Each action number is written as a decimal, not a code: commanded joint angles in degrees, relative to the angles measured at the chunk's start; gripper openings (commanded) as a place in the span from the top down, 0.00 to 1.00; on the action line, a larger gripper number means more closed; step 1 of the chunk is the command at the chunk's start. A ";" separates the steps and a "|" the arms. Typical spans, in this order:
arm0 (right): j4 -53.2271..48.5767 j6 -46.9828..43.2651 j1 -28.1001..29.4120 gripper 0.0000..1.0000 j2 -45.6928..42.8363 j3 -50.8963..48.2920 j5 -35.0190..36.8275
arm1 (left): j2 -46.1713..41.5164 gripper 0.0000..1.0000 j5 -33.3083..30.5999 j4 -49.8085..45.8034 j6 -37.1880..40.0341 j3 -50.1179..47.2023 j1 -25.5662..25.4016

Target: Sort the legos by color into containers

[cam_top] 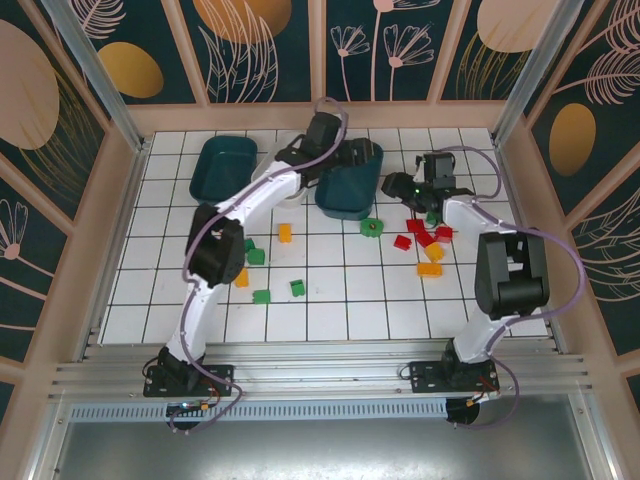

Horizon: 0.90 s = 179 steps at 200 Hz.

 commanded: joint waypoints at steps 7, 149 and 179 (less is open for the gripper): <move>-1.30 -0.89 4.57 0.32 6.12 6.45 4.28 | -10.42 0.16 -4.34 1.21 5.71 -10.86 5.27; -10.08 -4.66 13.54 0.86 21.70 25.28 19.76 | -41.54 0.17 -7.15 17.03 2.18 -57.93 16.77; -11.12 -1.31 13.44 0.86 23.95 28.56 18.62 | -41.08 0.14 -7.67 18.44 2.71 -59.29 17.04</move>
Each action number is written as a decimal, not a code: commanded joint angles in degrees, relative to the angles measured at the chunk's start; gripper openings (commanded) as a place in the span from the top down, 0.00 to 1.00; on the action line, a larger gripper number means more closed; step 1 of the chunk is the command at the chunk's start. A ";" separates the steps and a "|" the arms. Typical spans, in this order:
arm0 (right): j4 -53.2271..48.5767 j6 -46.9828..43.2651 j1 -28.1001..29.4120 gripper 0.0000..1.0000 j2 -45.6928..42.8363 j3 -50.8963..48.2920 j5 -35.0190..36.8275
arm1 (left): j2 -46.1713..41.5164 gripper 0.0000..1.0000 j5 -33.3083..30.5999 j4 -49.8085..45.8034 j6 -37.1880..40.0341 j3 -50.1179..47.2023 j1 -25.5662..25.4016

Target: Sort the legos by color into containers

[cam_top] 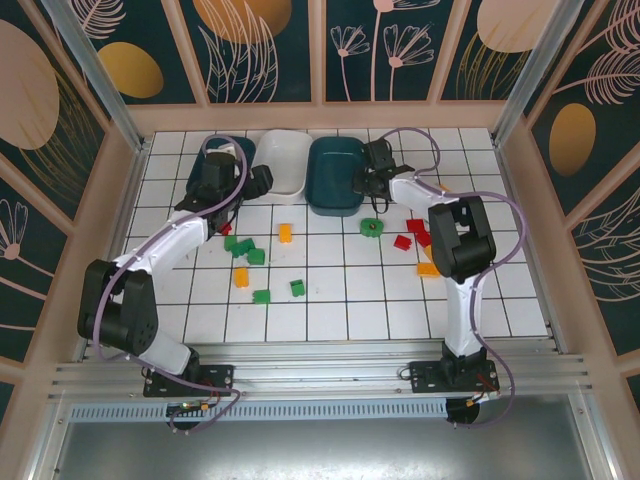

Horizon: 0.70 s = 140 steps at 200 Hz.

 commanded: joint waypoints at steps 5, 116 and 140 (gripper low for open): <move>-2.02 1.88 0.44 0.86 2.58 5.20 -1.53 | 1.21 0.14 -0.39 2.74 -0.17 -0.60 0.30; -2.85 2.87 -2.07 0.41 -1.53 6.31 4.39 | -7.86 0.09 8.96 8.17 -8.04 -10.61 0.23; -4.47 4.60 -4.19 0.38 0.91 8.24 6.33 | -16.71 0.01 4.54 11.51 -12.21 -19.75 0.30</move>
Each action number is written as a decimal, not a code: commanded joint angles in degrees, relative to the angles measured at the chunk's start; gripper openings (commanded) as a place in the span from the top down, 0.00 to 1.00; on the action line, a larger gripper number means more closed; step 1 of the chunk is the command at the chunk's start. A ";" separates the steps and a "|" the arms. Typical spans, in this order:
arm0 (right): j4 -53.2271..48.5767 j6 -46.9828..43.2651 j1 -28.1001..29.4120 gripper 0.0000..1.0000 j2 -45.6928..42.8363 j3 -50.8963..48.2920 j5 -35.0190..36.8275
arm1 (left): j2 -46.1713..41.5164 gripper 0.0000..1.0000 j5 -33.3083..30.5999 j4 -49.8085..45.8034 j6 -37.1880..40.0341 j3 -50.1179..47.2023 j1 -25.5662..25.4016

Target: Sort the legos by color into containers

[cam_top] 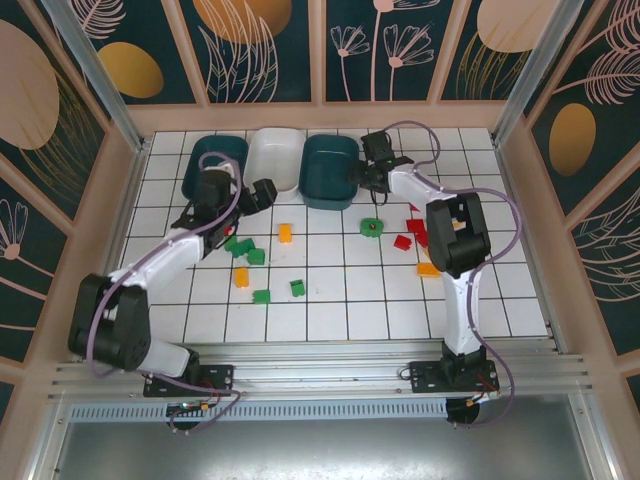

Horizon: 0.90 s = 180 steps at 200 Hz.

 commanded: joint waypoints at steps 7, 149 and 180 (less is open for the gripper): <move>-1.06 2.17 -2.77 0.37 0.19 2.83 5.02 | -9.91 0.02 -3.46 6.81 -6.68 -9.69 0.29; -12.01 5.53 -2.47 0.41 18.97 22.38 7.51 | -37.76 0.01 -12.94 -0.74 -9.86 -27.62 0.24; -10.30 5.62 -2.41 0.60 16.73 17.17 7.76 | -36.88 0.02 -13.07 -0.39 -9.53 -27.70 0.32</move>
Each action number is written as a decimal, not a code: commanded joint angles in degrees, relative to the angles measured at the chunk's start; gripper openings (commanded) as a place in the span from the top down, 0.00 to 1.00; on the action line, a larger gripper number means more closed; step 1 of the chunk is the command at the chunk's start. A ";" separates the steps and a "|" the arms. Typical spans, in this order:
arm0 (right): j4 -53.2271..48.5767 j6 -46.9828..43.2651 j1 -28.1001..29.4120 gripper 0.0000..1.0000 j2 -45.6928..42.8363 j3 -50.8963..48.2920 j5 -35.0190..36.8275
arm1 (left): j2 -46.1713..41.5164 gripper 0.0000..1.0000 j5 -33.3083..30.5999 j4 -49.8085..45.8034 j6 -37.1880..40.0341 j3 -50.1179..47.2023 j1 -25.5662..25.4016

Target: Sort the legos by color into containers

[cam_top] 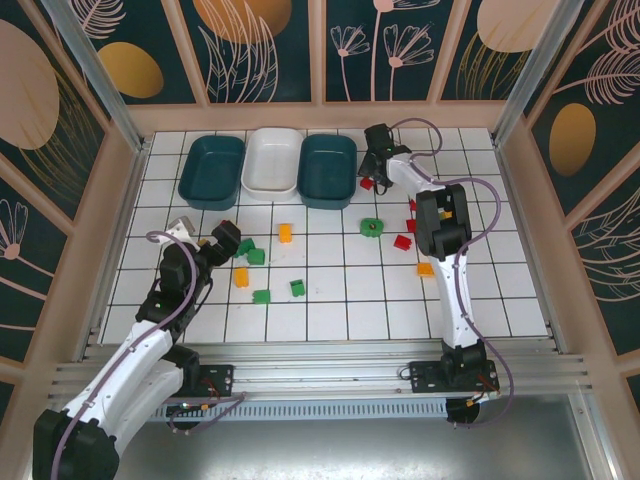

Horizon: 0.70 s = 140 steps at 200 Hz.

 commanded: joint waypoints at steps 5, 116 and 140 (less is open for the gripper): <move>0.89 0.76 0.30 0.64 -2.07 -5.22 2.09 | 0.51 0.01 -1.21 -0.35 1.32 -0.28 0.28; 5.40 -7.66 9.18 0.76 -14.73 -7.89 3.38 | 7.77 0.01 -0.63 7.91 -7.19 -6.39 0.29; -0.22 -8.70 10.36 0.57 -8.55 2.48 2.77 | 9.65 0.04 2.50 9.25 -7.86 -6.43 0.29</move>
